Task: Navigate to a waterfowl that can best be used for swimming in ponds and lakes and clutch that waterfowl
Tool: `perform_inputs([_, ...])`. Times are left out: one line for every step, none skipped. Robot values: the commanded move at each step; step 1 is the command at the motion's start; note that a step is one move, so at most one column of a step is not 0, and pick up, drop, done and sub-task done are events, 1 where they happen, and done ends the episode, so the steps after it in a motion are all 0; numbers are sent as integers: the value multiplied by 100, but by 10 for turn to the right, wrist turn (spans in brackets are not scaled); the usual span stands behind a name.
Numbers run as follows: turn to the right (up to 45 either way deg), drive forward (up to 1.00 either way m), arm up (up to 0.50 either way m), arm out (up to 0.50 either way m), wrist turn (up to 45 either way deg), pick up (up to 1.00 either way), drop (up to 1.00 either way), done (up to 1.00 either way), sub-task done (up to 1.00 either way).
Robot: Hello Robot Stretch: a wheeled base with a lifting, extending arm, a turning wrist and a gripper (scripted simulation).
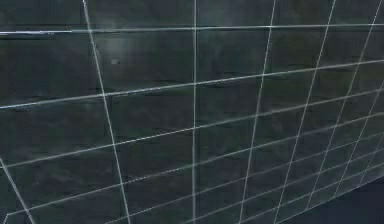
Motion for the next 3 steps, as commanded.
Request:
perform_inputs([420,0,0,0,0,0,0,0,0])
perform_inputs([0,0,50,0,0,0,0,0,0])
perform_inputs([0,0,38,0,0,0,0,0,0])
